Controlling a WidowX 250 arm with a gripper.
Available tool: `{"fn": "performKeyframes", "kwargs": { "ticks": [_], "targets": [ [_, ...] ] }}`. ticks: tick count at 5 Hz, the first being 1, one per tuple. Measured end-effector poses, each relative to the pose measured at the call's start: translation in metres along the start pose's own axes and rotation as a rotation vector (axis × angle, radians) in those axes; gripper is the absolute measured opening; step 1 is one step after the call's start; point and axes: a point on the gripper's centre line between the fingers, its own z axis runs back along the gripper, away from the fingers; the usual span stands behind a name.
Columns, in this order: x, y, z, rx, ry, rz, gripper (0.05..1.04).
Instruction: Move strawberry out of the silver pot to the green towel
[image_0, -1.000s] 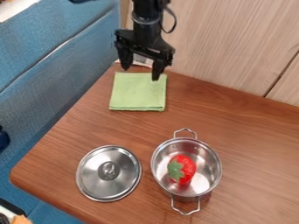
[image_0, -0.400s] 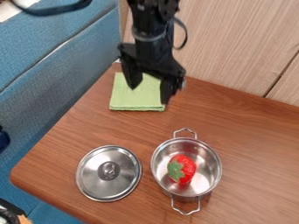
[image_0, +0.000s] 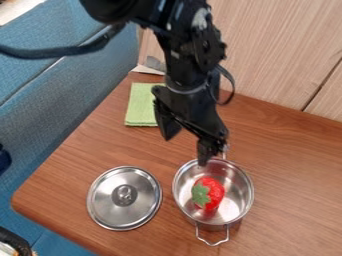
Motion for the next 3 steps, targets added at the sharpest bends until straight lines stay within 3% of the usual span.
{"fn": "performKeyframes", "kwargs": {
  "ticks": [1, 3],
  "targets": [
    [-0.009, -0.019, -0.018, -0.019, 0.040, -0.082, 1.001],
    [-0.017, -0.028, -0.051, 0.005, 0.116, -0.134, 1.001]
  ]
}}
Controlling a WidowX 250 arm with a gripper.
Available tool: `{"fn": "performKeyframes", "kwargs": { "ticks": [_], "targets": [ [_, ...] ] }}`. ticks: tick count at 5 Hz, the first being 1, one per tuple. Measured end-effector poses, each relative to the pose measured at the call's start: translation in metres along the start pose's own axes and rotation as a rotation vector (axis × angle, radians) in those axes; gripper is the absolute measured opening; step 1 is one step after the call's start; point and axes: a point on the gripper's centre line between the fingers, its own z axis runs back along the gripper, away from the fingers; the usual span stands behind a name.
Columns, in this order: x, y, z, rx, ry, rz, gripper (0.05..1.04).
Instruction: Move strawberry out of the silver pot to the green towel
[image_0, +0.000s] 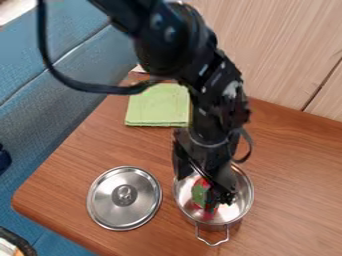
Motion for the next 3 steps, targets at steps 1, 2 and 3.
{"fn": "performKeyframes", "kwargs": {
  "ticks": [1, 2, 3],
  "targets": [
    [0.0003, -0.0028, -0.0129, 0.003, 0.034, -0.012, 0.948],
    [0.0019, -0.0038, -0.0145, 0.036, 0.032, -0.021, 0.758],
    [0.0034, -0.0049, -0.0140, 0.048, 0.026, -0.015, 0.757]
  ]
}}
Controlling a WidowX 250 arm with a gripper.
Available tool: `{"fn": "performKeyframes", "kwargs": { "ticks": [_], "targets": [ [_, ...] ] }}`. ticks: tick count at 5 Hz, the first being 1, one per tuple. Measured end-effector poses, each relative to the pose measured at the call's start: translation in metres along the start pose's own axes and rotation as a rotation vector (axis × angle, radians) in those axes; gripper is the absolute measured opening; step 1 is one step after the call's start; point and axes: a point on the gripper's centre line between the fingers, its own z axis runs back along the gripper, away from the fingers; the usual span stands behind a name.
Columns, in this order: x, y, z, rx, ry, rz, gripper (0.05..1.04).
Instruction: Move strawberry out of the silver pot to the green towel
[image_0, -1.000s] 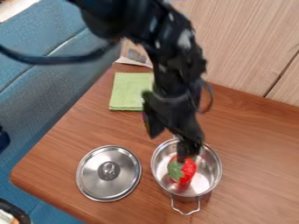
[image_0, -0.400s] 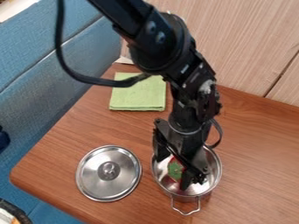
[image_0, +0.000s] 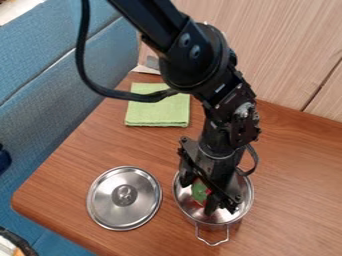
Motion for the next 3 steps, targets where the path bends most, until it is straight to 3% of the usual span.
{"fn": "performKeyframes", "kwargs": {
  "ticks": [1, 3],
  "targets": [
    [-0.001, -0.003, 0.001, 0.003, -0.001, 0.000, 0.757],
    [0.006, 0.025, 0.044, -0.008, -0.109, 0.093, 0.757]
  ]
}}
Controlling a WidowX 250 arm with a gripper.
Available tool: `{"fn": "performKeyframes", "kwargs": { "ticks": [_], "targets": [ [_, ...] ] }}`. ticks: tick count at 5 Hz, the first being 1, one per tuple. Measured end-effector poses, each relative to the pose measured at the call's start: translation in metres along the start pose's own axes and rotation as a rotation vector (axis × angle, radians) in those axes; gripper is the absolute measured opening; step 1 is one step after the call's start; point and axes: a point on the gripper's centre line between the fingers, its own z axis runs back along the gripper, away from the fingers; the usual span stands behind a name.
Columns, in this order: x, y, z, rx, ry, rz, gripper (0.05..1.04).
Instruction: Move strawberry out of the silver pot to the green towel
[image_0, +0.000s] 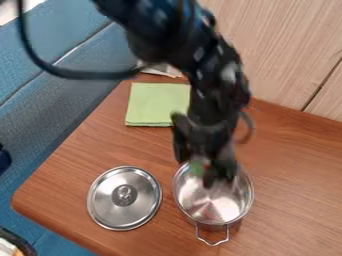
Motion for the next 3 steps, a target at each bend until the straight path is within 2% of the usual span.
{"fn": "performKeyframes", "kwargs": {
  "ticks": [1, 2, 3],
  "targets": [
    [0.013, 0.036, 0.021, 0.009, -0.059, 0.127, 0.757],
    [0.033, 0.076, 0.023, 0.028, -0.074, 0.231, 0.757],
    [0.050, 0.112, 0.007, 0.041, -0.048, 0.323, 0.757]
  ]
}}
